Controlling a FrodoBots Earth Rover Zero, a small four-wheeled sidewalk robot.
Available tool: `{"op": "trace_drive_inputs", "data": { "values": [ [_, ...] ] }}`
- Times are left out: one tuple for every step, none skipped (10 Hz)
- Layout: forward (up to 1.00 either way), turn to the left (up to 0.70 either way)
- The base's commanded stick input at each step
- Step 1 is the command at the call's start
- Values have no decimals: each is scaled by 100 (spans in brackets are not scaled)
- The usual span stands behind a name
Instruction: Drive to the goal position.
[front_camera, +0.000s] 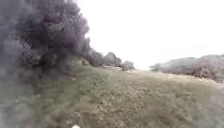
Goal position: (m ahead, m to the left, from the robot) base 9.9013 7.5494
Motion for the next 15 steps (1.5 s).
{"op": "trace_drive_inputs", "data": {
  "values": [
    [0,0],
    [0,-67],
    [0,-69],
    [0,-68],
    [0,-41],
    [0,-15],
    [0,0],
    [0,0],
    [0,0],
    [0,0],
    [0,0],
    [0,0],
    [0,0],
    [0,0],
    [0,0]
  ]
}}
